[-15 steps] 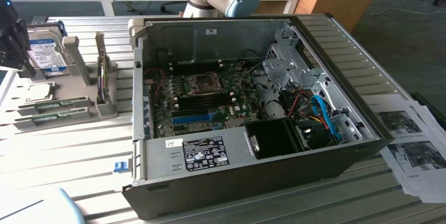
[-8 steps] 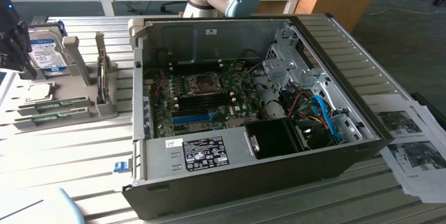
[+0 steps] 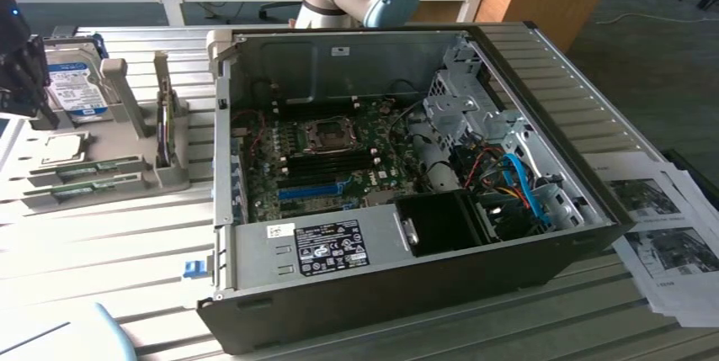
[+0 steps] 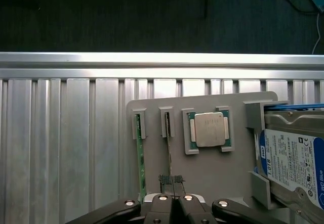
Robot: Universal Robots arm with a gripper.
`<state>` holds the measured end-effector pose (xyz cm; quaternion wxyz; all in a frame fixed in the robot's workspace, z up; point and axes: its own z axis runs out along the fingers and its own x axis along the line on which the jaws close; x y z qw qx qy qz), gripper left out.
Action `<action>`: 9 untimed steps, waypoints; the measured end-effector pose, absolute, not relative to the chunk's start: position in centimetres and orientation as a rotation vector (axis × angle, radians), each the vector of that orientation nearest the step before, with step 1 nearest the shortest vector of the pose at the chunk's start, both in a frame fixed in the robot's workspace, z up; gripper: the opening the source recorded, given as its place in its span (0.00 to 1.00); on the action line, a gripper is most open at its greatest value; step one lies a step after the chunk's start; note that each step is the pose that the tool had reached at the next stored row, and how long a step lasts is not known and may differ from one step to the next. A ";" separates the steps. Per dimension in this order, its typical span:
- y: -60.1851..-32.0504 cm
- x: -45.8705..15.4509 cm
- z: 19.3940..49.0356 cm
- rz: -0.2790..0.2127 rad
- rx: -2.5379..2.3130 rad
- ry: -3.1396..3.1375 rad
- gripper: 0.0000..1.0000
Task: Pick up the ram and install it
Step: 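Pick up the ram and move it above insertion slot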
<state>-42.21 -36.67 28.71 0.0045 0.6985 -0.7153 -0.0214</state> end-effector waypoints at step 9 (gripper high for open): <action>-36.8 -42.2 28.3 -0.067 2.188 -2.241 0.09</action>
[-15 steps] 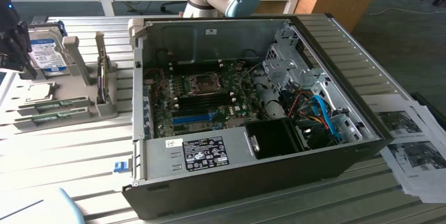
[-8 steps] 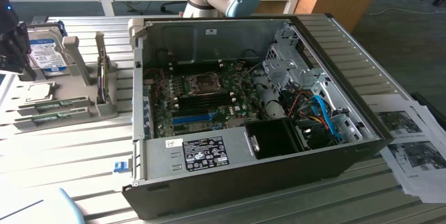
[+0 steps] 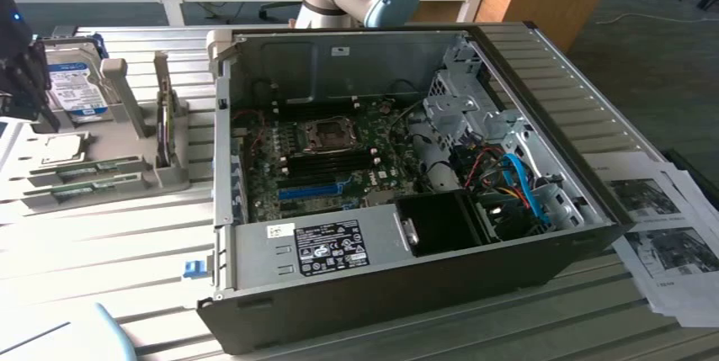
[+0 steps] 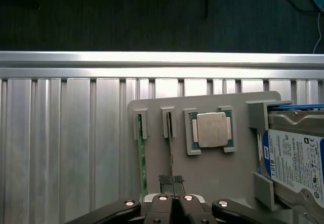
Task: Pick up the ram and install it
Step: 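Pick up the ram and move it above insertion slot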
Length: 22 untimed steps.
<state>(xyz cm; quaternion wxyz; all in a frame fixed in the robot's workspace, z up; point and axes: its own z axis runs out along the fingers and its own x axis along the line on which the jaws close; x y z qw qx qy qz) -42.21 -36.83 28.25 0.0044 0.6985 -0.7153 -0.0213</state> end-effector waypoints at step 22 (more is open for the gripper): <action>-36.8 -42.2 26.4 -0.066 2.189 -2.241 0.22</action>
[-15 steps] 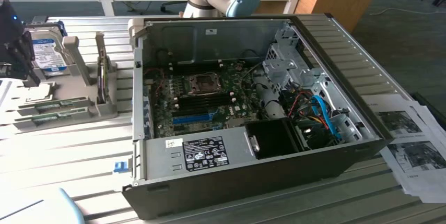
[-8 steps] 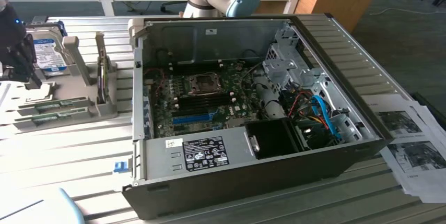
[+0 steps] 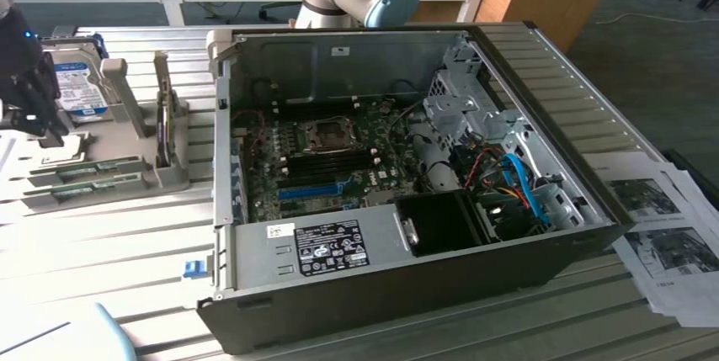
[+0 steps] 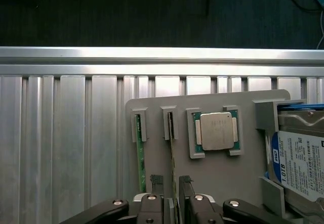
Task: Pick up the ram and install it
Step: 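Pick up the ram and move it above insertion slot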
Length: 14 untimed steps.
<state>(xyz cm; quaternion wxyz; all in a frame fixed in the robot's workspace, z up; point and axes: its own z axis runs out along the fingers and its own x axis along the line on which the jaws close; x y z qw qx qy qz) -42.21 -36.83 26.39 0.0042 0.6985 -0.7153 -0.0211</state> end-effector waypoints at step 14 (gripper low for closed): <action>-36.8 -42.2 25.2 -0.066 2.189 -2.241 0.29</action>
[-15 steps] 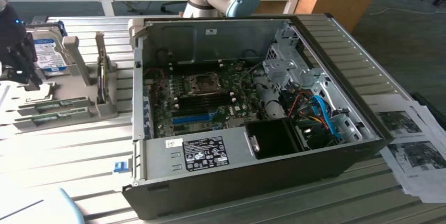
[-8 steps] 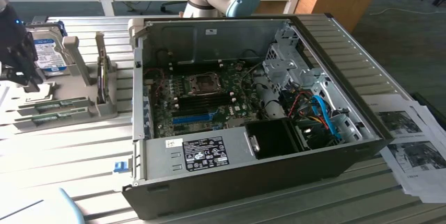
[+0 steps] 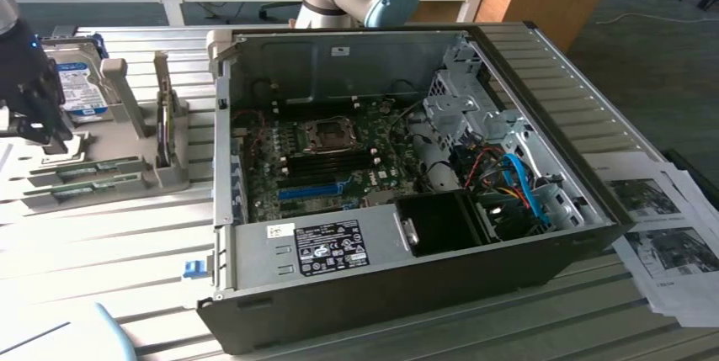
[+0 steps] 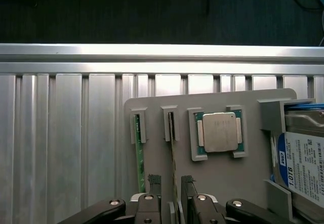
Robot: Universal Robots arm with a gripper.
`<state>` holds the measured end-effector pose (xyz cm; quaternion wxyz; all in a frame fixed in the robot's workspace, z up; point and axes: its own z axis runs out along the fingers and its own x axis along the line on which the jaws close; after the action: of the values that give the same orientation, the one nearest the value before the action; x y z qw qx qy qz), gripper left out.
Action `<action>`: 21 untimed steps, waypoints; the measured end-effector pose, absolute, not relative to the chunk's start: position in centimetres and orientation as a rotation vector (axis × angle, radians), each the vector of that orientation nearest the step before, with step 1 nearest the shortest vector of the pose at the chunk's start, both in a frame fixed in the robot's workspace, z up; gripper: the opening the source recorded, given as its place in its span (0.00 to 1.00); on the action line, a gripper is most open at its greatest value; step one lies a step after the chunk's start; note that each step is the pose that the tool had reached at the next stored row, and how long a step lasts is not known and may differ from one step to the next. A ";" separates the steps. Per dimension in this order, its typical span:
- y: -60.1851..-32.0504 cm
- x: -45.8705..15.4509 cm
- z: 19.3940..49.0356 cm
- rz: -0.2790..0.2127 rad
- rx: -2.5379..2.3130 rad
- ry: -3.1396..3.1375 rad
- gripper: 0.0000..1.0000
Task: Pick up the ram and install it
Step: 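Pick up the ram and move it above insertion slot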
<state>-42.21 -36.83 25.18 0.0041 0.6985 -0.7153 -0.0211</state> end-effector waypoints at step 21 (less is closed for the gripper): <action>-39.0 -42.2 25.1 -0.066 2.189 -2.241 0.29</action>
<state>-42.21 -39.01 25.12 0.0042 0.6985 -0.7153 -0.0211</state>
